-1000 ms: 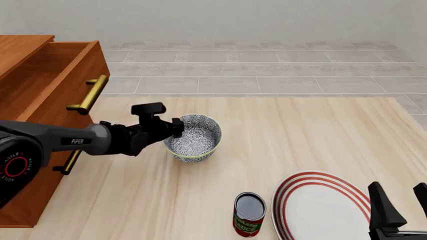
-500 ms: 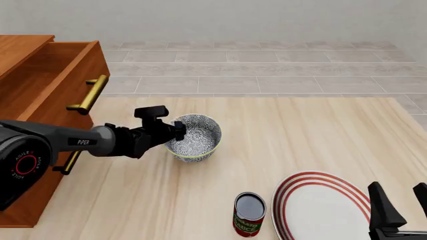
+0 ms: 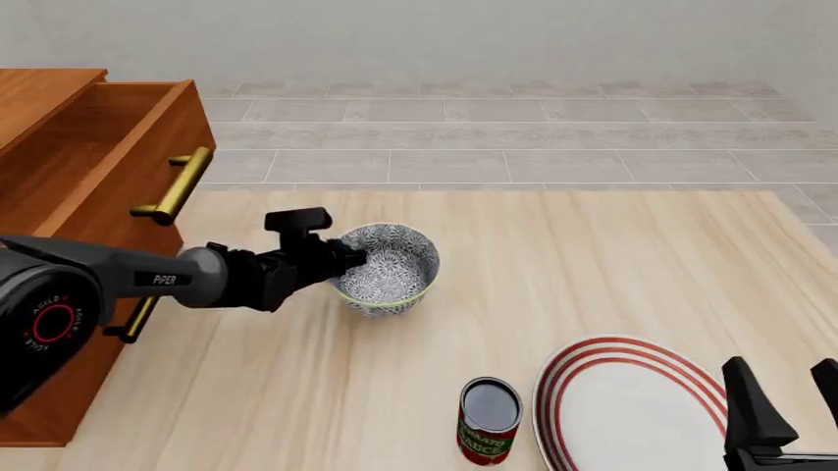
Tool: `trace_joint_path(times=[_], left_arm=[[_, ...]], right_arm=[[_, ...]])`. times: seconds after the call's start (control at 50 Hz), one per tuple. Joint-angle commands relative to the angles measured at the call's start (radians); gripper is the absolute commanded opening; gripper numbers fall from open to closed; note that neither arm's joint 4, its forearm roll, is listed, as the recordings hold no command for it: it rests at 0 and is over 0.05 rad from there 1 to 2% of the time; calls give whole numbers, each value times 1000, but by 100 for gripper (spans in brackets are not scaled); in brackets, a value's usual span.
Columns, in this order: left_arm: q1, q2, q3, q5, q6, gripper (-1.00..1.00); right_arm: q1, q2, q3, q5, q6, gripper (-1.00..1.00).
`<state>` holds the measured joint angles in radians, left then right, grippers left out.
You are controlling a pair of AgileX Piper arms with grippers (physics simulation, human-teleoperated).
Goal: Put the bowl on top of the cabinet.
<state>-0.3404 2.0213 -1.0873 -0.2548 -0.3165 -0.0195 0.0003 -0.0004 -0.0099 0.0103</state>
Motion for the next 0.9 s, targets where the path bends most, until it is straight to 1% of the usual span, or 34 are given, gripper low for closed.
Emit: trace_joint_path(times=[0.02, 0.48, 0.5, 0.56, 0.62, 0.64, 0.66, 0.7, 0.74, 0.9], left_arm=[[-6, -2, 14, -1, 6, -100], [-7, -43, 31, 14, 3, -100], [-13, -46, 34, 14, -11, -100], [-19, -64, 39, 22, -10, -100], [-17, -77, 41, 29, 0, -100], [-12, -84, 42, 34, 14, -100], [1, -97, 46, 39, 44, -100], [-7, -97, 47, 46, 5, -100], [3, -107, 49, 57, -7, -100], [1, -176, 61, 95, 9, -100]], right_arm=[[0, 0, 0, 0, -1, 100], [0, 0, 0, -2, -3, 100], [1, 0, 0, -2, -3, 100], [0, 0, 0, -2, -3, 100], [0, 0, 0, -3, -3, 100], [0, 0, 0, -3, -3, 100], [0, 0, 0, -3, -2, 100], [0, 0, 0, -3, -2, 100], [0, 0, 0, -3, -2, 100], [1, 0, 0, -3, -3, 100]])
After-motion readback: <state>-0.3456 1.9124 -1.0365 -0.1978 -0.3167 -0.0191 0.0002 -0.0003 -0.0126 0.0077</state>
